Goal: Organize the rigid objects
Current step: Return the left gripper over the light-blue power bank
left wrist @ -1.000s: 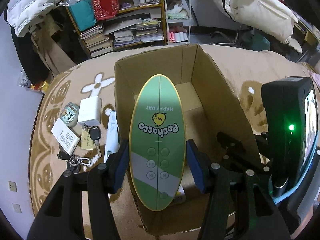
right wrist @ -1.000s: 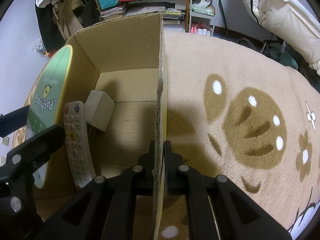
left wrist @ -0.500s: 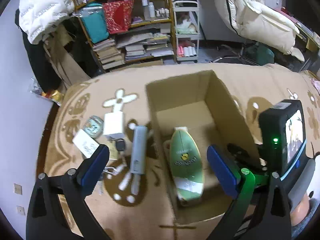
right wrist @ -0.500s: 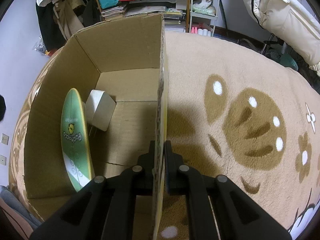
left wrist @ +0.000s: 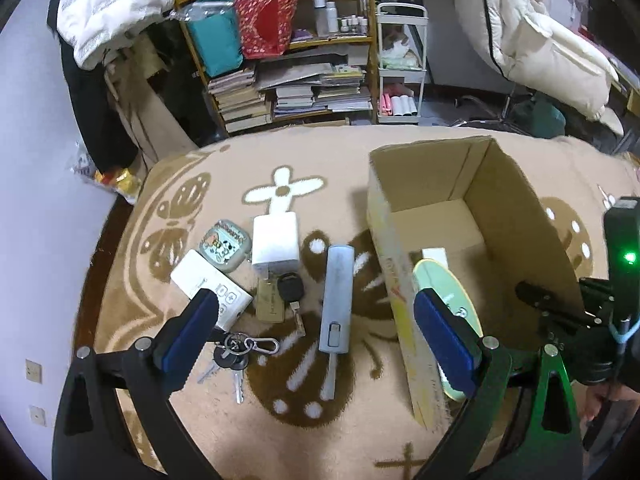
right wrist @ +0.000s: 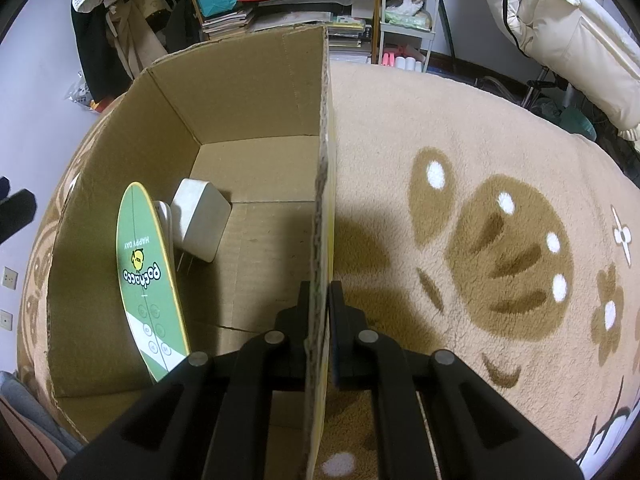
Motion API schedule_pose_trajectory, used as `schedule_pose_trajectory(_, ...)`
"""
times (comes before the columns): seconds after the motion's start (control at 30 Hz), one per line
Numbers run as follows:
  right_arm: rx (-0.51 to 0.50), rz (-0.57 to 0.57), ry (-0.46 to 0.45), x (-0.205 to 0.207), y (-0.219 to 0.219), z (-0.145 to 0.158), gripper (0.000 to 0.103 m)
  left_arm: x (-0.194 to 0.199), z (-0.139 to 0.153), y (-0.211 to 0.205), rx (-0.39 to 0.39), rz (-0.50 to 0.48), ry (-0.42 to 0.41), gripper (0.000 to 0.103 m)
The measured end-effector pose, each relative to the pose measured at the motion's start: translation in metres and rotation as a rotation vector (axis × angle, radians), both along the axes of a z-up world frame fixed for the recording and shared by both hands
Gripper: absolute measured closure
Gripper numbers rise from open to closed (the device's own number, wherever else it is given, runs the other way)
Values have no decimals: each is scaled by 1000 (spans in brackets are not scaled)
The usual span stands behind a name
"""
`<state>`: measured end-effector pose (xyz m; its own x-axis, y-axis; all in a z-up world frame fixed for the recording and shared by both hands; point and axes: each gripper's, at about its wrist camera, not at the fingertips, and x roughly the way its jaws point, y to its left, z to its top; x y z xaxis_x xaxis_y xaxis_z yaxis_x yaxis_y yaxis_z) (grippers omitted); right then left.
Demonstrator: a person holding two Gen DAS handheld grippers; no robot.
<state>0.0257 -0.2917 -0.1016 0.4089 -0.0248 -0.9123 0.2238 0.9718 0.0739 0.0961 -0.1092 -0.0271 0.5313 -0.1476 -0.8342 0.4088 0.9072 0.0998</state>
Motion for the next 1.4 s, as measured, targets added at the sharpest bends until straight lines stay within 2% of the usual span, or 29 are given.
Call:
schedule_pose_trajectory(0.23,-1,1,1,1,-1,0,95,12,-25,13,4,14,34,6)
schedule_pose_trajectory(0.47,-2,1,1,1,-1,0,95,25,-50,19,-24,32,115,6)
schedule_pose_trajectory(0.63,-2,2,4,2,-2,-2,95,29,-61,18,-13,34,121,6)
schedule_pose_trajectory(0.73,-1,2,5,3,-3,-3,95,32,-68,25,-76,40,156,6)
schedule_pose_trajectory(0.8,0,2,5,2,-2,-3,95,34,-71,28,-85,50,158,7)
schedule_pose_trajectory(0.97,-2,3,7,3,-3,-4,95,42,-83,36,-85,71,195,20)
schedule_pose_trajectory(1.17,0,4,10,2,-4,-6,95,44,-89,31,-65,38,193,24)
schedule_pose_trajectory(1.23,0,3,10,3,-5,-6,95,44,-92,29,-70,18,200,35)
schedule_pose_trajectory(1.27,0,3,10,2,-5,-6,95,45,-93,29,-74,12,205,36)
schedule_pose_trajectory(1.33,1,3,10,3,-4,-6,95,46,-96,28,-87,-4,211,50)
schedule_pose_trajectory(1.4,0,3,10,3,-4,-6,95,47,-98,27,-101,-22,222,55)
